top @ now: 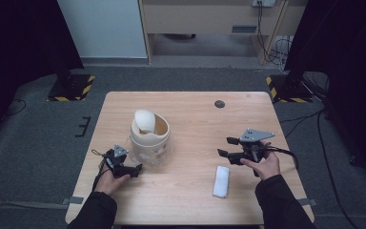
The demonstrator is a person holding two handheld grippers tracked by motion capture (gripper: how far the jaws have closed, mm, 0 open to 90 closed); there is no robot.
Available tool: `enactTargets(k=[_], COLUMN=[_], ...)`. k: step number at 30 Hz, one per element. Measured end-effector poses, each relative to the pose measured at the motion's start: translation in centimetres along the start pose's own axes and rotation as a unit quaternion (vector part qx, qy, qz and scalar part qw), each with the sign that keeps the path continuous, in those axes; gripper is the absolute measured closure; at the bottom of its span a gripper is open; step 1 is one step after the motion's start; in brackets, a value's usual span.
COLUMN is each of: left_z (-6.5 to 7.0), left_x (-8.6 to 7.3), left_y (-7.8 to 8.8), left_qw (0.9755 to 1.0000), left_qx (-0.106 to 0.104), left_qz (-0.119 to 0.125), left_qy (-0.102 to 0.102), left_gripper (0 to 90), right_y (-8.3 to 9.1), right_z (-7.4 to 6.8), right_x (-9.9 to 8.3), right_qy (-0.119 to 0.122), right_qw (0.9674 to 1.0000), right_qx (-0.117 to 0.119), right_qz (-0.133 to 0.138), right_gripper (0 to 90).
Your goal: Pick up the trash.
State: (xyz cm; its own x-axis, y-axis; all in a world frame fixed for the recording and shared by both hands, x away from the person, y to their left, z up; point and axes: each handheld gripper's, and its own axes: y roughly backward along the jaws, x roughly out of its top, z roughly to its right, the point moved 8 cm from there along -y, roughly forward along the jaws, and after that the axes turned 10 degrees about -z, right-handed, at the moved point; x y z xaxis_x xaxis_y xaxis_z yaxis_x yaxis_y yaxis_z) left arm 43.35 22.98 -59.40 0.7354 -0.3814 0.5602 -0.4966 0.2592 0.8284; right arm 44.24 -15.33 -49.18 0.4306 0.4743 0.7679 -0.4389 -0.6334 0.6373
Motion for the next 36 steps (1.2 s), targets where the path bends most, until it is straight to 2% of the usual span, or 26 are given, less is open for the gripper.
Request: enactTargets(k=[8, 9, 12, 14, 19, 24, 28, 30, 34, 36], left_z=[0.0, 0.0, 0.0, 0.0, 0.1, 0.1, 0.1, 0.1, 0.1, 0.1], left_x=[0.0, 0.0, 0.0, 0.0, 0.0, 0.0, 0.0, 0.0, 0.0, 0.0], left_y=[0.0, 0.0, 0.0, 0.0, 0.0, 0.0, 0.0, 0.0, 0.0, 0.0], left_qw=[1.0000, 1.0000, 1.0000, 1.0000, 1.0000, 1.0000, 1.0000, 1.0000, 1.0000, 1.0000], left_qx=[0.000, 0.000, 0.000, 0.000, 0.000, 0.000, 0.000, 0.000, 0.000, 0.000], left_qz=[0.000, 0.000, 0.000, 0.000, 0.000, 0.000, 0.000, 0.000, 0.000, 0.000], left_qy=[-0.001, -0.001, -0.001, -0.001, -0.001, 0.000, 0.000, 0.000, 0.000, 0.000], left_gripper=[0.0, 0.0, 0.0, 0.0, 0.0, 0.0, 0.0, 0.0, 0.0, 0.0], right_y=[-0.6, -0.9, -1.2, -1.7, -2.2, -2.9, -3.3, -3.4, -3.9, -4.0], right_z=[0.4, 0.7, 0.9, 1.0, 1.0, 1.0, 0.3, 0.2, -0.1, -0.2], right_x=[-2.1, -2.8, -3.4, -4.3, -4.9, -5.7, -6.2, -6.2, -7.1, -7.2], right_qy=[-0.003, -0.004, -0.006, -0.008, -0.010, -0.005, -0.001, 0.000, 0.004, 0.003], right_qw=[0.9995, 0.9989, 0.9982, 0.9967, 0.9957, 0.9931, 0.9909, 0.9904, 0.9854, 0.9846], right_qx=[0.000, -0.004, -0.003, -0.001, 0.005, 0.014, 0.036, 0.039, 0.052, 0.053], right_qz=[-0.032, -0.047, -0.060, -0.080, -0.092, -0.116, -0.130, -0.133, -0.162, -0.166], right_gripper=[38.4, 40.4, 42.1, 42.9, 46.4, 51.2, 53.5, 54.0, 57.8, 59.2])
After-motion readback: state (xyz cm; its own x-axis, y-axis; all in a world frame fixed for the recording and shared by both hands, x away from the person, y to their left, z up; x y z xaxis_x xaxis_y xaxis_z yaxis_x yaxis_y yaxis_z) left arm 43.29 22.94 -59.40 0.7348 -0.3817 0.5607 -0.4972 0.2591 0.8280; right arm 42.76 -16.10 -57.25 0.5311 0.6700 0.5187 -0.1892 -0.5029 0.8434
